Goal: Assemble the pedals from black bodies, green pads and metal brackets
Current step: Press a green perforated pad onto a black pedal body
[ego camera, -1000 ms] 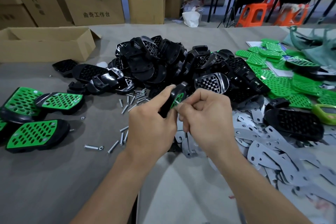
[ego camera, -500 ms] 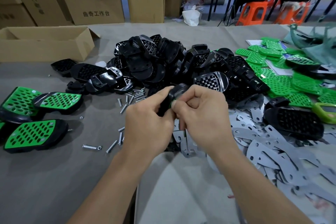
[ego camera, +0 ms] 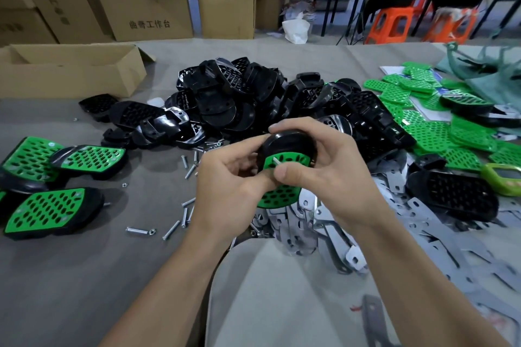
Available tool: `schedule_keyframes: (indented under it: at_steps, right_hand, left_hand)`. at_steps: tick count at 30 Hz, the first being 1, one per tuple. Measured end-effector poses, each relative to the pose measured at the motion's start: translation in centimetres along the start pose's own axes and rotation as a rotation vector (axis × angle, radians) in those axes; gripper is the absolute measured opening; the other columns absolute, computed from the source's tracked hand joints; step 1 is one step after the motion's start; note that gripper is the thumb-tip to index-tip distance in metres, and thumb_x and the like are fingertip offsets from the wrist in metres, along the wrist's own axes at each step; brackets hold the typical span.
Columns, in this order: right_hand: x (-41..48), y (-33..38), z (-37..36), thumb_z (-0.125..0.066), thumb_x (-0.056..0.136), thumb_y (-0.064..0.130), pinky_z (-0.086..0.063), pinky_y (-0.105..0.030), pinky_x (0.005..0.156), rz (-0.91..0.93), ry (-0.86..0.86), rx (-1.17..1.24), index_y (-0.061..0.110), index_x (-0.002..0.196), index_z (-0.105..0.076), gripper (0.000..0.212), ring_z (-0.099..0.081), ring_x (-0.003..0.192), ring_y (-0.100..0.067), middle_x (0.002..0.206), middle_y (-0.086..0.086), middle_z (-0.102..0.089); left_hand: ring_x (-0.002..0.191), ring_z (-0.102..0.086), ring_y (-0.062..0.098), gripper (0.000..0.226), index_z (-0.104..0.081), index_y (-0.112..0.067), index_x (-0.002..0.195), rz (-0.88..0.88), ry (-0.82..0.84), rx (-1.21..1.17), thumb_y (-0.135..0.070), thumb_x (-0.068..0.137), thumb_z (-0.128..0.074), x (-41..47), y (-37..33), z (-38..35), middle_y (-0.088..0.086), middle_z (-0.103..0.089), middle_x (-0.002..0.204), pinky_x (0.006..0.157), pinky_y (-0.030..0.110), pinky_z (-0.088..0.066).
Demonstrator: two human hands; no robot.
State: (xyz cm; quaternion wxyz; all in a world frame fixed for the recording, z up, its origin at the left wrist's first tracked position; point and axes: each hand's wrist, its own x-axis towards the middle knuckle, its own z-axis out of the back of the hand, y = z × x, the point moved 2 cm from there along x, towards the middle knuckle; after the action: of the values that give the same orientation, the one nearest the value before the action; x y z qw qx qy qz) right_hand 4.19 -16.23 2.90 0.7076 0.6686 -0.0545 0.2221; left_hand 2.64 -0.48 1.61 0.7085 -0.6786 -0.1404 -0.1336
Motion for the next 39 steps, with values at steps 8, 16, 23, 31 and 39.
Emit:
schedule_keyframes:
  at_steps: [8,16,23,31,39]
  right_hand:
    - [-0.1,-0.7,0.4,-0.09,0.063,0.008,-0.055,-0.026,0.078,-0.027,-0.115,0.024,0.022,0.093,-0.08,0.035,-0.072,0.085,-0.014,0.087,0.0,-0.077]
    - [-0.2,-1.0,0.2,-0.074,0.081,0.013,-0.056,-0.028,0.082,-0.179,-0.119,0.132,0.022,0.099,-0.081,0.021,-0.073,0.092,-0.018,0.095,-0.005,-0.079]
    - [-0.2,-1.2,0.1,-0.057,0.087,0.017,-0.056,-0.046,0.094,-0.347,-0.057,0.384,0.013,0.111,-0.078,0.032,-0.071,0.106,-0.033,0.111,-0.017,-0.075]
    - [-1.1,-1.9,-2.0,-0.063,0.093,0.013,-0.049,-0.007,0.079,-0.157,-0.19,-0.608,0.03,0.102,-0.078,0.024,-0.067,0.086,0.005,0.092,0.016,-0.075]
    - [-1.7,-3.2,-6.6,-0.057,0.093,0.041,-0.03,-0.036,0.105,-0.011,0.288,-1.191,0.024,0.112,-0.067,0.028,-0.051,0.109,-0.024,0.108,0.003,-0.068]
  left_hand:
    - [0.086,-0.077,0.012,0.051,-0.077,-0.044,0.112,-0.012,0.07,0.14,-0.006,0.078,-0.07,-0.6,-0.3,-0.5,-0.012,-0.08,0.093,0.078,0.038,-0.063]
    - [0.09,-0.077,0.033,0.042,-0.081,-0.039,0.105,0.119,0.017,0.017,-0.012,0.074,-0.073,-0.2,0.4,-0.2,0.003,-0.08,0.09,0.086,0.06,-0.059]
    - [0.076,-0.073,0.015,0.031,-0.085,-0.029,0.089,0.253,-0.135,-0.097,-0.007,0.074,-0.069,0.5,0.6,0.3,0.005,-0.08,0.084,0.068,0.028,-0.06]
    - [0.063,-0.073,0.019,0.021,-0.078,-0.015,0.065,0.536,-0.588,-0.374,-0.01,0.084,-0.071,1.5,2.2,3.2,0.002,-0.076,0.074,0.053,0.037,-0.061]
    - [0.074,-0.076,0.017,0.006,-0.071,-0.014,0.093,0.631,-0.614,-0.636,-0.02,0.094,-0.07,2.5,4.0,4.8,0.002,-0.079,0.088,0.071,0.034,-0.062]
